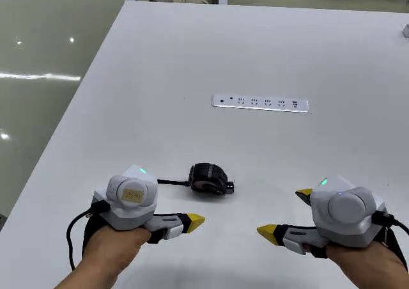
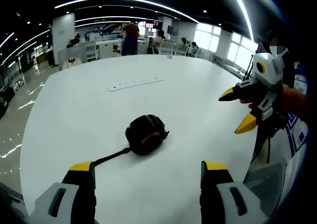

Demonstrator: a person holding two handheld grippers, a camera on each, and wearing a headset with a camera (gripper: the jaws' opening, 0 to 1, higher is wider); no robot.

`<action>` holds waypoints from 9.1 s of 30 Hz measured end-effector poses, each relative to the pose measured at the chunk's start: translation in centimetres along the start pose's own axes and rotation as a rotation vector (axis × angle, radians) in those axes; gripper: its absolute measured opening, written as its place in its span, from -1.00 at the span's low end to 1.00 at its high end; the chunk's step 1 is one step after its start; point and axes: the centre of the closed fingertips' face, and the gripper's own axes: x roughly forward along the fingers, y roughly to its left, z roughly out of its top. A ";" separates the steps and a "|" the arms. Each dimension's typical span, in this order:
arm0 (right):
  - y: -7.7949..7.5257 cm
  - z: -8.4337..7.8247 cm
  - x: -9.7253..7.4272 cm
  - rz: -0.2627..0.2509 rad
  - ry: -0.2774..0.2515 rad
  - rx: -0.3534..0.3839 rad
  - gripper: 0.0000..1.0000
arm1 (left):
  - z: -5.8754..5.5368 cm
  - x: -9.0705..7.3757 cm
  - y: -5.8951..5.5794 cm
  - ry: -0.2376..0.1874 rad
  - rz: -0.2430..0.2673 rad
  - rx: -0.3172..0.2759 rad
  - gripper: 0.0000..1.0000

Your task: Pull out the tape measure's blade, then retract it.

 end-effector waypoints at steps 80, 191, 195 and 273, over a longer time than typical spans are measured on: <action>-1.1 0.8 10.5 0.225 0.065 -0.424 -0.17 | 2.5 8.4 0.4 0.136 -0.206 0.611 0.23; -1.1 0.8 17.2 0.389 0.061 -0.579 -0.75 | 2.0 12.9 -1.4 0.195 -0.413 0.822 -0.33; -1.1 0.7 17.2 0.391 0.059 -0.570 -0.75 | 1.9 12.9 -1.4 0.195 -0.414 0.834 -0.33; -6.6 -4.4 12.2 0.350 0.128 -0.519 -0.77 | 1.7 12.9 -1.4 0.227 -0.417 0.856 -0.33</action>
